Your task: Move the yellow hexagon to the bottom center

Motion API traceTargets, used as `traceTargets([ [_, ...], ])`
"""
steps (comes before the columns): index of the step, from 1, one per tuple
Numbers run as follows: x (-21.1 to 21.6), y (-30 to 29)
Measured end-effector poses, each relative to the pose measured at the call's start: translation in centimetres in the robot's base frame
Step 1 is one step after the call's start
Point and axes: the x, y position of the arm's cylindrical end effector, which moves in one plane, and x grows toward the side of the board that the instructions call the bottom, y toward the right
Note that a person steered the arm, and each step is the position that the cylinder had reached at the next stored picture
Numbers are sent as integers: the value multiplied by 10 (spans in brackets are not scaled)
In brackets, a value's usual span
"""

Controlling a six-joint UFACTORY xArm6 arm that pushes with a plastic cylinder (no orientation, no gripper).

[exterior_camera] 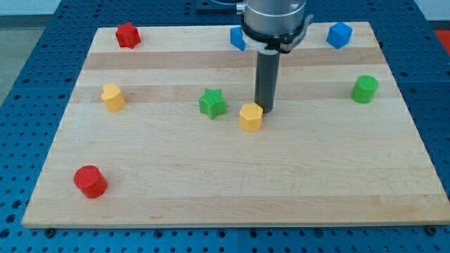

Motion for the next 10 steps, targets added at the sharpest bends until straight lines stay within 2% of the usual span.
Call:
traceTargets([
  [2,7,-13],
  [6,-10,-37],
  [10,27,-52],
])
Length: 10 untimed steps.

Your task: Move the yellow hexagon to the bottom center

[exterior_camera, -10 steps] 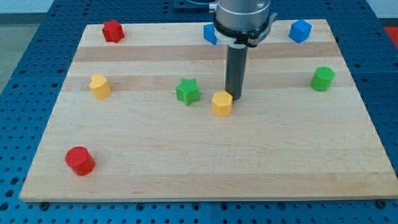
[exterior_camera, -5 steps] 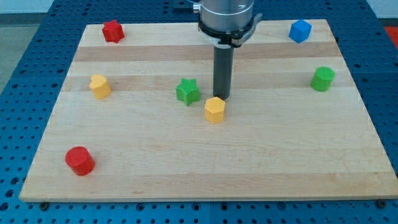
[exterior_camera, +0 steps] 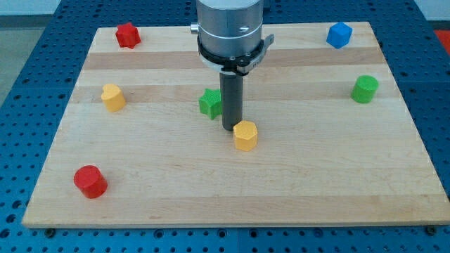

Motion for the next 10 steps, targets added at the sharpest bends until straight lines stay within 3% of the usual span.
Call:
traceTargets([
  [2,-14,37],
  [3,0,38],
  [6,47,27],
  [10,32,-5],
])
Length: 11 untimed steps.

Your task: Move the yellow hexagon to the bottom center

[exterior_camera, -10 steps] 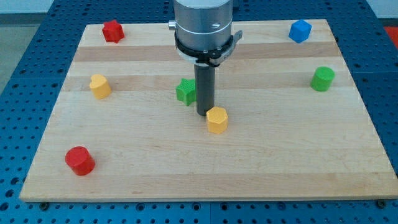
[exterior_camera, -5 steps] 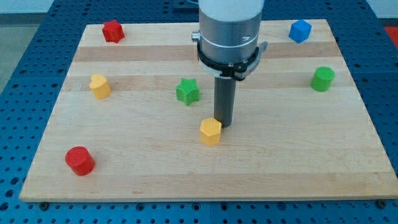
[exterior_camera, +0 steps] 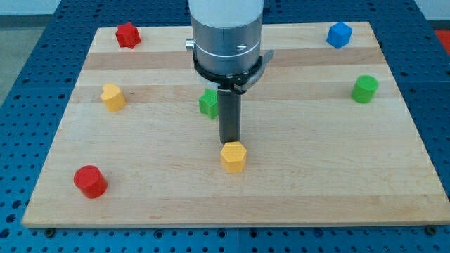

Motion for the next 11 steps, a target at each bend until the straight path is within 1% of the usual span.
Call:
traceTargets([
  [4,39,0],
  [5,40,0],
  [6,31,-17],
  [7,32,-40],
  [8,57,-53],
  [9,73,-54],
  [11,73,-46],
])
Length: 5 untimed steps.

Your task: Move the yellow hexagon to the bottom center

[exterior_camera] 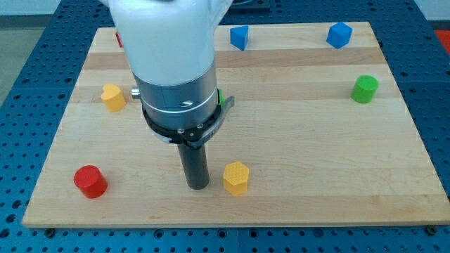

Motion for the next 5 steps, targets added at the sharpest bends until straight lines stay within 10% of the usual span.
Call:
traceTargets([
  [5,0,43],
])
